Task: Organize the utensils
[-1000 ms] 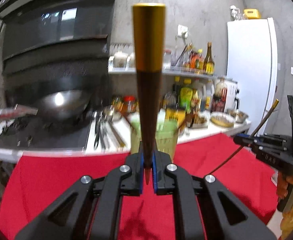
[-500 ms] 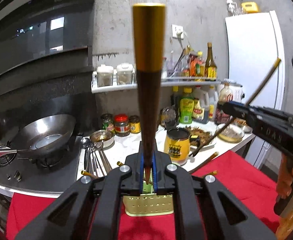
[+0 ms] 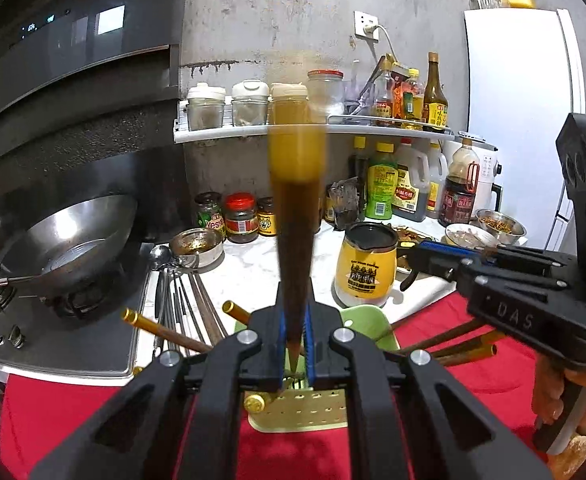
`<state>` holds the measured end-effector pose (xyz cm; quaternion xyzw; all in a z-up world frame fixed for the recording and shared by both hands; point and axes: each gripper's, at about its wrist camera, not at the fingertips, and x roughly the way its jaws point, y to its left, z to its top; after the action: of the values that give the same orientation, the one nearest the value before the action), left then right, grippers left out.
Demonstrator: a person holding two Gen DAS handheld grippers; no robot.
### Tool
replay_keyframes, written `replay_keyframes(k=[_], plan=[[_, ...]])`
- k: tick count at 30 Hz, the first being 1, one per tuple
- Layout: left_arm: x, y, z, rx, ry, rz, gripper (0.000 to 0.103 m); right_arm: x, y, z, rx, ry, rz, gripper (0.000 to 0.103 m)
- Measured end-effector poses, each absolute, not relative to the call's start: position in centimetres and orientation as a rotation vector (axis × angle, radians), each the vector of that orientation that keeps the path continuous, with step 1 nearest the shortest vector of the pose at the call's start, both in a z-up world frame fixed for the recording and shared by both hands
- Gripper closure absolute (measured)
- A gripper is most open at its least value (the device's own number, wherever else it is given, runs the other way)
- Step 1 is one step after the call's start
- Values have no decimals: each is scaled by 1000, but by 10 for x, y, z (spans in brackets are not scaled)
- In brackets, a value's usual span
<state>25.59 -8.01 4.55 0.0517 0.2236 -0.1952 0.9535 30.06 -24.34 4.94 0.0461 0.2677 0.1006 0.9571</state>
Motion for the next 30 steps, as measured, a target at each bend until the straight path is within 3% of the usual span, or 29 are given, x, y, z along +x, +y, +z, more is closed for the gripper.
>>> replay_keyframes(k=[1,2,4,5,10,12,15,21,30], plan=[[255,-79,47,102,448,-397,97,299,-243,52,92,537,200,64],[252,-78,51,97,438,-393,95,295,-243,56,89,526,196,61],[247,-76,58,90,419,-389,80,289,-245,64,88,508,189,59],[241,-74,64,85,398,-382,66,283,-246,69,87,496,182,58],[208,-58,89,63,344,-342,59,246,-257,98,83,422,147,46],[191,-49,94,61,342,-299,44,226,-260,106,76,405,127,39],[164,-35,92,75,367,-213,31,186,-265,110,59,386,93,22],[107,-5,70,83,439,-117,6,120,-266,97,54,412,74,12],[30,7,39,101,523,-64,6,48,-249,62,-1,519,65,7]])
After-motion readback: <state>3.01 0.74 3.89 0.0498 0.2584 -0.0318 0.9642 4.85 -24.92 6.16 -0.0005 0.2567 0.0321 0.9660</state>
